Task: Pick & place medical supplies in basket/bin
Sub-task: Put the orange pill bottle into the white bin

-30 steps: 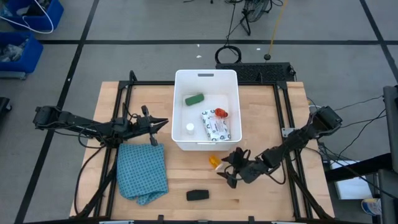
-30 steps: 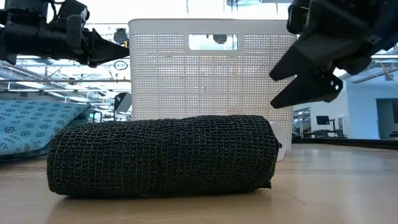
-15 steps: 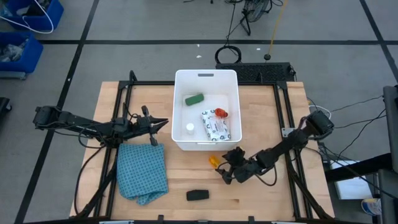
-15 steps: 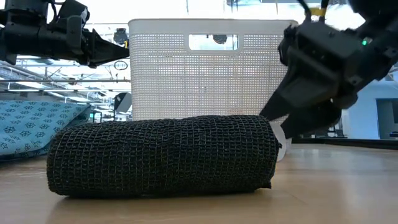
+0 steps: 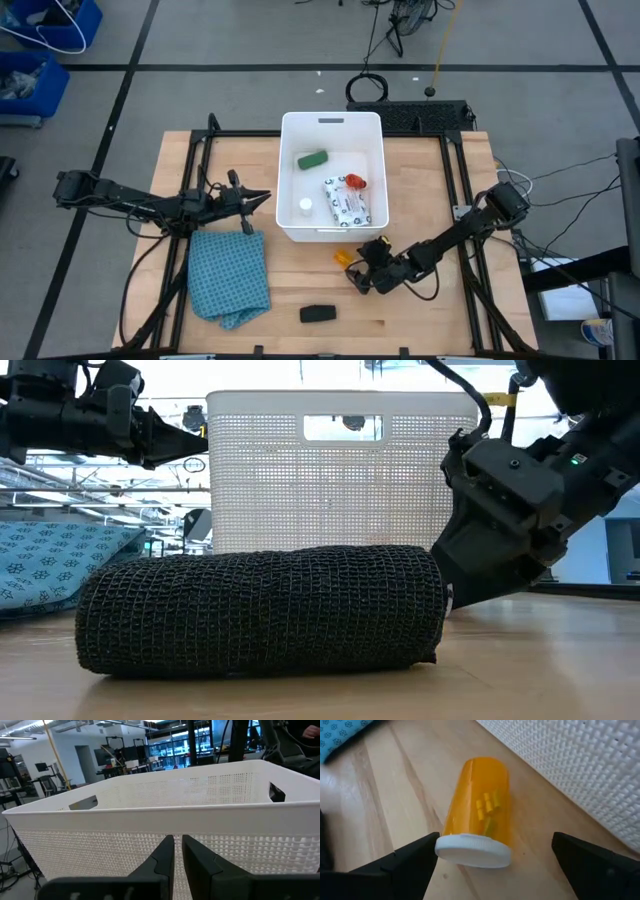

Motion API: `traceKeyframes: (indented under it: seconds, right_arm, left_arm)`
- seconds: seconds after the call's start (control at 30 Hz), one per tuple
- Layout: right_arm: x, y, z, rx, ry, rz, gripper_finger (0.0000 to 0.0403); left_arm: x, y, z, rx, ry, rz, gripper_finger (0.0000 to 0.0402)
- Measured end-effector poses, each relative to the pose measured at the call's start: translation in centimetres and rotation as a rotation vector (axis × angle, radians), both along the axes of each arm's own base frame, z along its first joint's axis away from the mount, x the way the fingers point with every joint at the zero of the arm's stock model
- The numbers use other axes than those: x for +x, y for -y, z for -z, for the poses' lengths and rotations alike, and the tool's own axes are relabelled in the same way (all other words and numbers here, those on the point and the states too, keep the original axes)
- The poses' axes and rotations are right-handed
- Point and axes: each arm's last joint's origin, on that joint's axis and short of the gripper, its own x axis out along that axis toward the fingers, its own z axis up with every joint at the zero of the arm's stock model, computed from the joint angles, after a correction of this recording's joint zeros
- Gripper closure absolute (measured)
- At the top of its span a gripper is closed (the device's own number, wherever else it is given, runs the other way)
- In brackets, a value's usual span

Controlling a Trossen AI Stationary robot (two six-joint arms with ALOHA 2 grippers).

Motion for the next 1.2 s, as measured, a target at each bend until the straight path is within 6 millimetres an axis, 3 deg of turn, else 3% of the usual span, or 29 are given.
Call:
traceKeyframes:
  seconds: [0.57, 1.03, 1.2]
  right_arm:
    - [-0.1, 0.1, 0.1, -0.030, -0.019, -0.029, 0.0208]
    - [0.6, -0.7, -0.7, -0.043, 0.051, -0.162, 0.0207]
    - [0.5, -0.7, -2.5, -0.053, 0.093, -0.230, 0.0209]
  left_arm:
    - [0.0, 0.0, 0.1, 0.004, -0.014, 0.000, 0.0360]
    - [0.0, 0.0, 0.1, 0.004, -0.014, 0.000, 0.0360]
    - [0.0, 0.0, 0.1, 0.004, -0.015, 0.000, 0.0360]
